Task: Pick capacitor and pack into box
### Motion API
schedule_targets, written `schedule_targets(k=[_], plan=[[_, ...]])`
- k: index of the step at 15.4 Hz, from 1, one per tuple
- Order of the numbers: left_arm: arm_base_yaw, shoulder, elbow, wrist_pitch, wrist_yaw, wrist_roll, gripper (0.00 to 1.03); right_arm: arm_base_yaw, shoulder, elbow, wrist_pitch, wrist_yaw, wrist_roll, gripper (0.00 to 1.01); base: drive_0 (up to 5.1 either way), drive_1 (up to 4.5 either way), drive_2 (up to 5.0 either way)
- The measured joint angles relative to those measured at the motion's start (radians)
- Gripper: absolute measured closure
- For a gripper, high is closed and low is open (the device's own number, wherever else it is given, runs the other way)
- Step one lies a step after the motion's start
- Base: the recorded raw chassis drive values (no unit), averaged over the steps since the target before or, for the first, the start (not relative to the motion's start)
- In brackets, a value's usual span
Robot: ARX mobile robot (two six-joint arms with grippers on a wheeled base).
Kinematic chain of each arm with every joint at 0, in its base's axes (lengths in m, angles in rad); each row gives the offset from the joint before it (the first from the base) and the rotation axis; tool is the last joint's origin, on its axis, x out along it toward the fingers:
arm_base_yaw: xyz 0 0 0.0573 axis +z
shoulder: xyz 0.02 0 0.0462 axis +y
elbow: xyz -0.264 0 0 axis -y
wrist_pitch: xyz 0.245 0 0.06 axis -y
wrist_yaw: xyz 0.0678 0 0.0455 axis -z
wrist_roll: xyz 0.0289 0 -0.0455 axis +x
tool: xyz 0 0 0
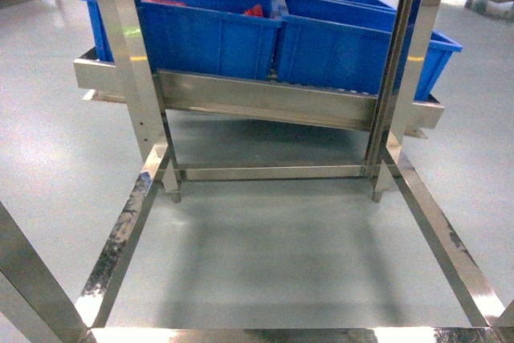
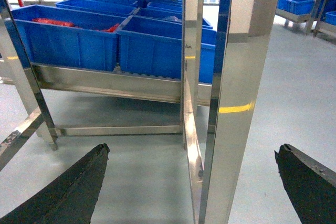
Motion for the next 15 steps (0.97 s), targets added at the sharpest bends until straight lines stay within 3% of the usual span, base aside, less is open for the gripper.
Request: schedule_targets(k=[15], plan=[[0.000,0.000,0.000,0.000,0.000,0.000,0.05,0.000,0.000,0.000,0.000,0.000,0.000,0.03,0.0,0.00,0.0]])
